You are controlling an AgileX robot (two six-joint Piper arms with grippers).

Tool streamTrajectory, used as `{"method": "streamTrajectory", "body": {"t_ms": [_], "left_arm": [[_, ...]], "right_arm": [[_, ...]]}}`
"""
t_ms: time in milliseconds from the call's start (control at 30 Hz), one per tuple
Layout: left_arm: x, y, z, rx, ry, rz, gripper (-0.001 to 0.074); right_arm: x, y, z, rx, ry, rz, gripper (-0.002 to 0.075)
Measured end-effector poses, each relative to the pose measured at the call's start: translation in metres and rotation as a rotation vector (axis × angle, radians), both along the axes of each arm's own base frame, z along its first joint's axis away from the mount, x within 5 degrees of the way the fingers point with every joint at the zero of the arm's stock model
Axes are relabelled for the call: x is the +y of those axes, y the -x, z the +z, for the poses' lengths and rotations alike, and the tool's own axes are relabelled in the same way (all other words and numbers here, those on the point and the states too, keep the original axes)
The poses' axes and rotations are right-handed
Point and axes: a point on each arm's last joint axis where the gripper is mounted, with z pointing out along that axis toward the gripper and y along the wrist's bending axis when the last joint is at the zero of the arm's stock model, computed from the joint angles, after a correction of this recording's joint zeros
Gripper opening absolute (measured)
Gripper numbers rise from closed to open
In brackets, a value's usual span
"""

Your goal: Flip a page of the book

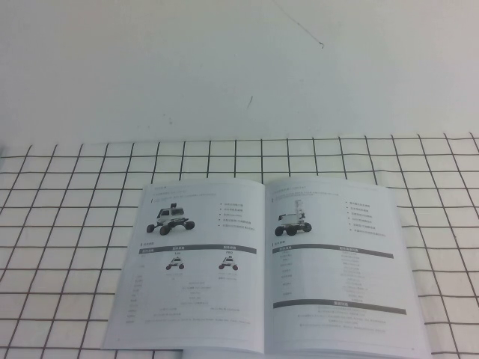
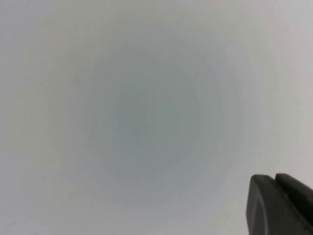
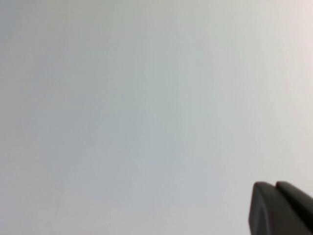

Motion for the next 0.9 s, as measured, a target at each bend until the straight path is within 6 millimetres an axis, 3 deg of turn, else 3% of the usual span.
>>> {"method": "streamTrajectory", "body": {"t_ms": [200, 400, 500, 633, 767, 900], "left_arm": [[0.0, -0.001, -0.002, 0.02, 0.015, -0.004, -0.0003], [0.0, -0.003, -0.002, 0.13, 0.157, -0.056, -0.0003], [-0.002, 0.0, 0.021, 0.257, 0.217, -0.096, -0.0003], [-0.004, -0.002, 0.051, 0.402, 0.144, -0.077, -0.0003], [-0.003, -0.018, 0.068, 0.554, 0.065, -0.032, -0.0003], [-0.004, -0.043, 0.075, 0.727, 0.046, -0.025, -0.0003]], "right_arm": [[-0.001, 0.005, 0.008, -0.097, 0.073, -0.064, -0.0002], [-0.001, 0.005, 0.017, -0.048, 0.102, -0.071, -0.0002], [0.0, 0.009, 0.037, -0.016, 0.154, -0.086, -0.0002], [0.003, 0.019, 0.064, 0.103, 0.189, -0.064, -0.0002], [0.006, 0.024, 0.083, 0.277, 0.203, -0.023, -0.0002], [0.008, 0.014, 0.094, 0.472, 0.194, 0.027, -0.0002]]}}
